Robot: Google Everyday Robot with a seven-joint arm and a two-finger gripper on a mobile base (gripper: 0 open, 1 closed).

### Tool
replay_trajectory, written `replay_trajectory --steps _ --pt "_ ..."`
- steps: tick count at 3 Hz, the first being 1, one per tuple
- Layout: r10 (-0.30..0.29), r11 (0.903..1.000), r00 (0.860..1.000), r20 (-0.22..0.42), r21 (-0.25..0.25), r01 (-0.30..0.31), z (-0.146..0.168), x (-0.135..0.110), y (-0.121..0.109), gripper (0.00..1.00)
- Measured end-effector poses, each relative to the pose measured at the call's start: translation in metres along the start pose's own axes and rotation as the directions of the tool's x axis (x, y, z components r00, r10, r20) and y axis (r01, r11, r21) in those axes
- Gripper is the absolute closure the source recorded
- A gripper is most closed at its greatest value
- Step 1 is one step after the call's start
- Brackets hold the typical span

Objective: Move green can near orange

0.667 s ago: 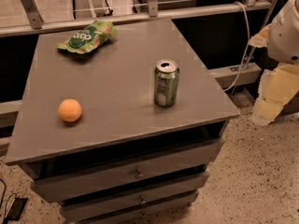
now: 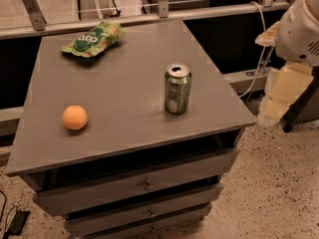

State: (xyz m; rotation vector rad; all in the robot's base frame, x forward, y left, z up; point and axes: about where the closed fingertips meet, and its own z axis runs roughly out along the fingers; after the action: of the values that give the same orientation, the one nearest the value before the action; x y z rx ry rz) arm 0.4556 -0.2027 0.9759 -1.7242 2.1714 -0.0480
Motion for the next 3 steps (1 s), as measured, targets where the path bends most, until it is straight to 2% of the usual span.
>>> replay_trajectory --steps 1,2,3 --pt "-0.049 0.9988 0.994 0.099 0.000 0.050 0.016 -0.037 -0.027 0.00" --pt "-0.103 0.9939 0.979 0.174 -0.020 0.108 0.042 -0.082 -0.052 0.00" --pt "-0.127 0.9883 0.975 0.183 -0.060 0.140 0.074 -0.115 -0.067 0.00"
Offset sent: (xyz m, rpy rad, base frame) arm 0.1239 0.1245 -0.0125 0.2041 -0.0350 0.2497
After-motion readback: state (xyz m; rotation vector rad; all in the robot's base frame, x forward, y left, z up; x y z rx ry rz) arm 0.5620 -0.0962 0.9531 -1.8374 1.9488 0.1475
